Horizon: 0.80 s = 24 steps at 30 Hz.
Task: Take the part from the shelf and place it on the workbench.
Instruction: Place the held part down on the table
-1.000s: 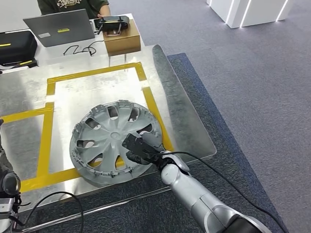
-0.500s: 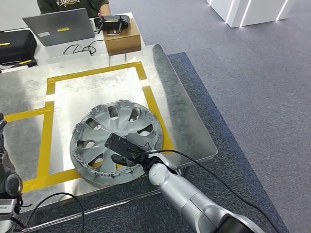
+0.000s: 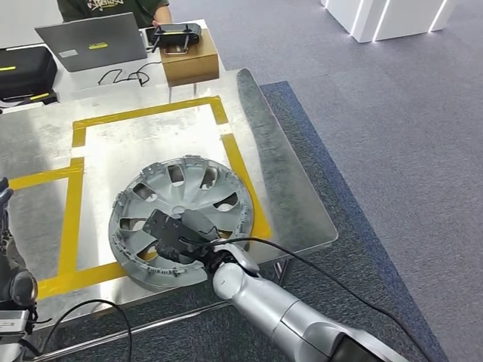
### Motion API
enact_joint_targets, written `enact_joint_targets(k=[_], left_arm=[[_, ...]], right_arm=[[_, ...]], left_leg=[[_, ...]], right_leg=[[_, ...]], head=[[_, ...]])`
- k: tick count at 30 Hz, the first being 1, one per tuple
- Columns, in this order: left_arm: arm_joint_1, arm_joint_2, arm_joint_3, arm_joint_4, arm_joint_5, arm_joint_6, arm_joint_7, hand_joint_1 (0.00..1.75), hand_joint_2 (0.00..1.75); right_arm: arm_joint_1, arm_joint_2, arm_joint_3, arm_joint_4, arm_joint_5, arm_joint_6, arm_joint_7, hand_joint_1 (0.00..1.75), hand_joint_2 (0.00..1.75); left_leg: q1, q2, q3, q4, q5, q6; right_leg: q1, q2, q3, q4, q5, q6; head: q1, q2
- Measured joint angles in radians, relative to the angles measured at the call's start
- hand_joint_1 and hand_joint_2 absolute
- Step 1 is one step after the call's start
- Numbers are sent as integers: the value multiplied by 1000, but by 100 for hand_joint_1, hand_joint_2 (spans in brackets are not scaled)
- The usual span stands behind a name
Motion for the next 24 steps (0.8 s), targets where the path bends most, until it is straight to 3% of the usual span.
enact_joint_targets(k=[3,7,14,24], left_arm=[[8,-3,-1,-2,-4,2,0,0,0],[30,-6,-1,-14,-12,7,0,0,0],[73,-13,1,-35,-12,21,0,0,0],[147,-19,5,-75,-8,63,0,0,0]], right_arm=[[1,0,29,-8,-28,-70,-42,0,175],[11,0,25,-24,-23,-138,-127,0,175],[89,-15,-113,-145,40,-111,-221,0,175],[238,-79,-277,-449,0,-66,-289,0,175]], left_leg=[[0,0,0,0,0,0],[0,0,0,0,0,0],[0,0,0,0,-1,0],[0,0,0,0,-2,1]], right_leg=[[0,0,0,0,0,0],[0,0,0,0,0,0],[0,0,0,-1,0,0],[0,0,0,-1,-1,0]], head=[[0,0],[0,0],[0,0],[0,0]])
